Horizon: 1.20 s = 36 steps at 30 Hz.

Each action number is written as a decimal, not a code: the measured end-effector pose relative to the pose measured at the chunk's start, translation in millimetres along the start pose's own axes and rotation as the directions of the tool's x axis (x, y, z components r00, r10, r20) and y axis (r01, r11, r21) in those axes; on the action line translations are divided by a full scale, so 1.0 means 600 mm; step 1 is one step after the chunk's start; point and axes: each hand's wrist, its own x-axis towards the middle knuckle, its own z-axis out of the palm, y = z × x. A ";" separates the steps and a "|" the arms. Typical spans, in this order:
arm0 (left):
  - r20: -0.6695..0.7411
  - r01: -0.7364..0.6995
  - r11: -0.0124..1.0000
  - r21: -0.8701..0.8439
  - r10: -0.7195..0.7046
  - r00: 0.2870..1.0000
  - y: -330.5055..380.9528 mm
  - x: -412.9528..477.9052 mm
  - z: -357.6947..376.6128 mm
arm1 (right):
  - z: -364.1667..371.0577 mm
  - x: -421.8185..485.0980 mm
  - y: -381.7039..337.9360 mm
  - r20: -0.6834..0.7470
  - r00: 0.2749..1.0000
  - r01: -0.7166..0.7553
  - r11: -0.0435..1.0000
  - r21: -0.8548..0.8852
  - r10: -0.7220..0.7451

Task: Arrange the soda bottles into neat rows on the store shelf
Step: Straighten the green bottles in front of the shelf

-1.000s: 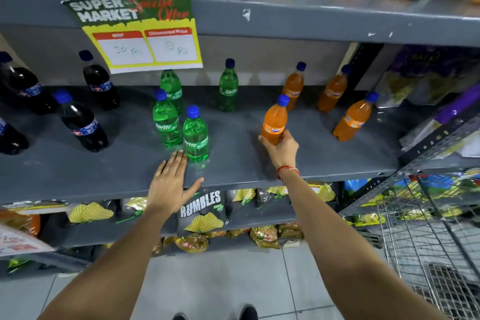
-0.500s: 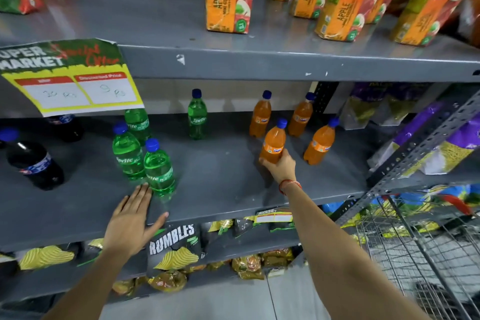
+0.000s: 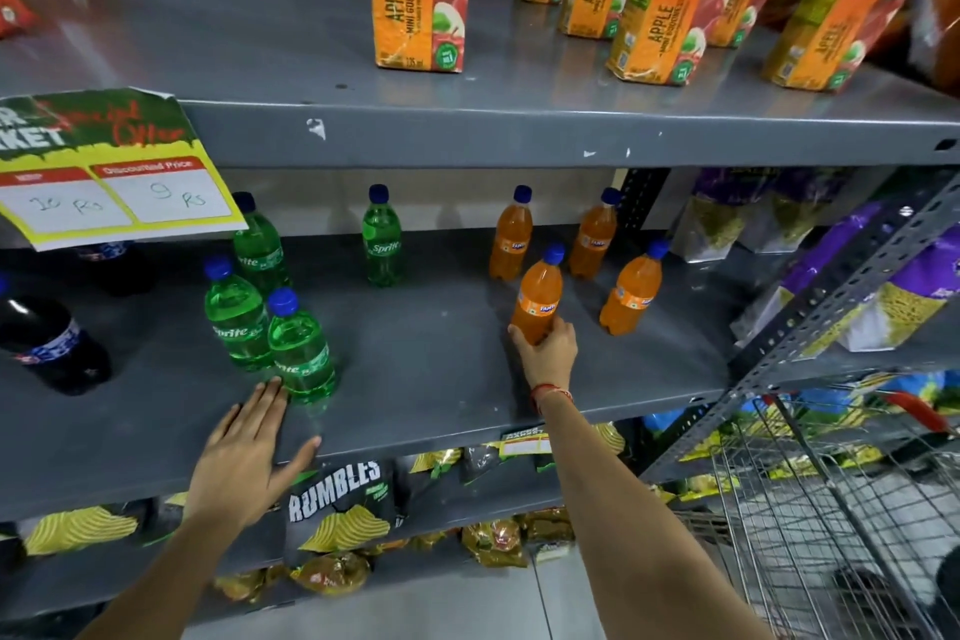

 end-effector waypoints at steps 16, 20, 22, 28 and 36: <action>0.021 0.006 1.000 -0.010 -0.006 1.000 0.008 0.004 -0.009 | 0.059 -0.139 -0.030 -0.100 0.995 0.010 0.971 0.241 0.014; 0.035 0.010 0.999 -0.032 -0.009 0.999 0.004 0.002 -0.009 | 0.142 -0.225 -0.083 0.246 0.953 0.124 0.967 0.224 -0.179; 0.048 0.016 0.997 -0.075 -0.012 0.999 0.006 0.003 -0.010 | 0.178 -0.245 -0.114 0.356 0.896 0.210 0.959 0.189 -0.266; 0.059 0.018 0.992 -0.122 -0.011 0.998 0.005 0.003 -0.015 | 0.234 -0.257 -0.157 0.374 0.889 0.233 0.964 0.130 -0.265; 0.041 0.013 0.995 -0.102 -0.009 0.999 0.001 0.000 -0.008 | 0.201 -0.197 -0.149 0.373 0.881 0.302 0.953 0.033 -0.292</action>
